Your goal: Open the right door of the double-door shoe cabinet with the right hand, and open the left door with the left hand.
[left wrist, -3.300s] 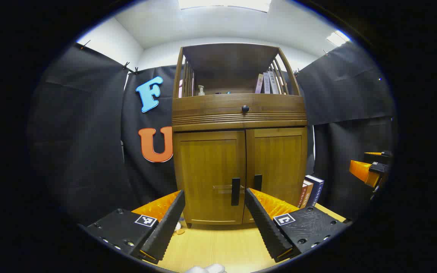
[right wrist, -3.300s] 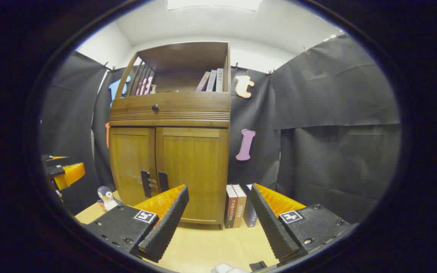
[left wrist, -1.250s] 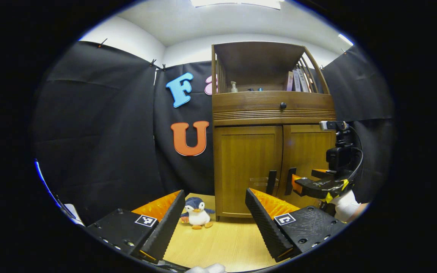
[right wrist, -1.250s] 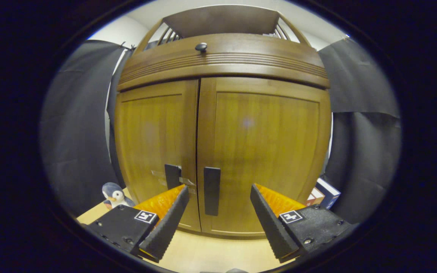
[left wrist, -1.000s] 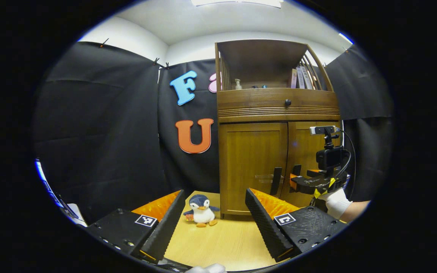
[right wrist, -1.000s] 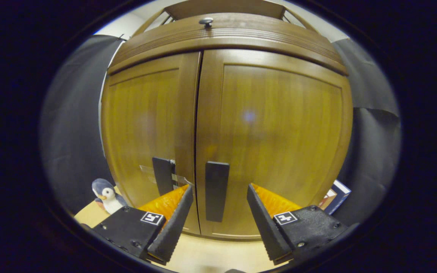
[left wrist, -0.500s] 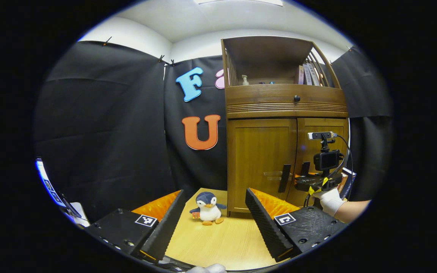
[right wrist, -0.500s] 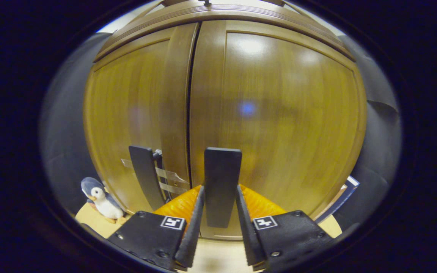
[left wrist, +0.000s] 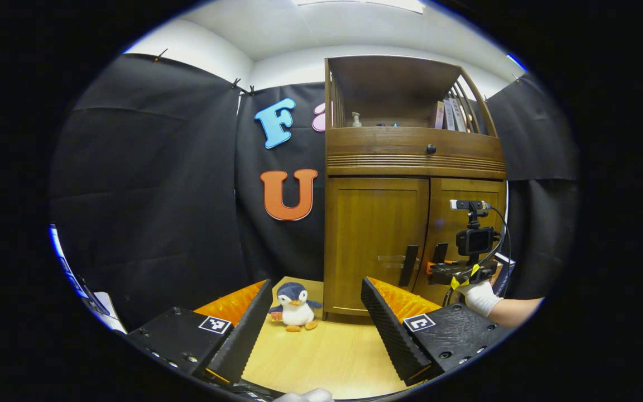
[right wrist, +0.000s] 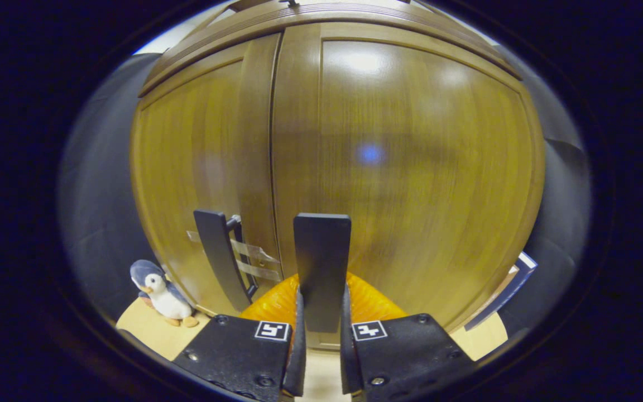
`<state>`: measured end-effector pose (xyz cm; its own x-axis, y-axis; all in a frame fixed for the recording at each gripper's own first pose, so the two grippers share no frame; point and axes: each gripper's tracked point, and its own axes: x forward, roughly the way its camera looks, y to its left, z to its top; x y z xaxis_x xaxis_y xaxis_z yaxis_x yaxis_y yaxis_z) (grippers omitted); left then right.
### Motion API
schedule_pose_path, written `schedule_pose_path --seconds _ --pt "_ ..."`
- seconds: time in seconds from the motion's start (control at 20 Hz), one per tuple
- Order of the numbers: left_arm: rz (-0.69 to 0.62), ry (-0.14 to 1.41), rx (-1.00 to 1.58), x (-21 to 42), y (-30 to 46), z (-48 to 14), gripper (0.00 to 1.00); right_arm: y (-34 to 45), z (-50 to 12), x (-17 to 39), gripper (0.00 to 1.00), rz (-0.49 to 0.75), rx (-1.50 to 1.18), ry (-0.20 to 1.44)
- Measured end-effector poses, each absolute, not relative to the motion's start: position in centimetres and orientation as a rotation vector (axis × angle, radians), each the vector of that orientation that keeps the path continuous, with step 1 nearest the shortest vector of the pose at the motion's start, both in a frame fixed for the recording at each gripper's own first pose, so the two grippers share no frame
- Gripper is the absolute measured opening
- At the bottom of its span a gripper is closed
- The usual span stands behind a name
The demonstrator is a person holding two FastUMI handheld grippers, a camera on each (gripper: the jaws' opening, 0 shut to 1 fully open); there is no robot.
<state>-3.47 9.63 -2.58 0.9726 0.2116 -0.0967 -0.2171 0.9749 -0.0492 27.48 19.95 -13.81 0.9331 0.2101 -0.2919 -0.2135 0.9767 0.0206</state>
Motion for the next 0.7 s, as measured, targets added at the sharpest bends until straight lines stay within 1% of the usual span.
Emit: schedule_pose_path --seconds 0.1,0.15,0.2,0.45,0.5,0.7 --pt "0.211 0.084 -0.060 -3.4 9.6 -2.5 0.96 19.7 -13.9 26.1 0.27 0.240 -0.003 0.302" --pt "0.208 0.078 -0.061 -3.5 9.5 -2.5 0.96 19.6 -13.9 25.4 0.29 0.252 -0.001 0.305" --pt "0.206 0.075 -0.061 -3.7 9.4 -2.5 0.96 19.3 -14.0 24.7 0.26 0.261 -0.001 0.306" --pt "0.175 0.080 -0.062 -4.7 8.0 -3.2 0.95 17.8 -14.2 21.2 0.26 0.308 -0.005 0.302" --pt "0.169 0.081 -0.059 -4.9 7.7 -3.2 1.00 17.2 -14.4 21.1 0.26 0.305 -0.002 0.302" --pt "0.138 0.081 -0.061 -5.6 6.6 -3.3 1.00 15.7 -14.4 18.0 0.24 0.299 0.004 0.304"
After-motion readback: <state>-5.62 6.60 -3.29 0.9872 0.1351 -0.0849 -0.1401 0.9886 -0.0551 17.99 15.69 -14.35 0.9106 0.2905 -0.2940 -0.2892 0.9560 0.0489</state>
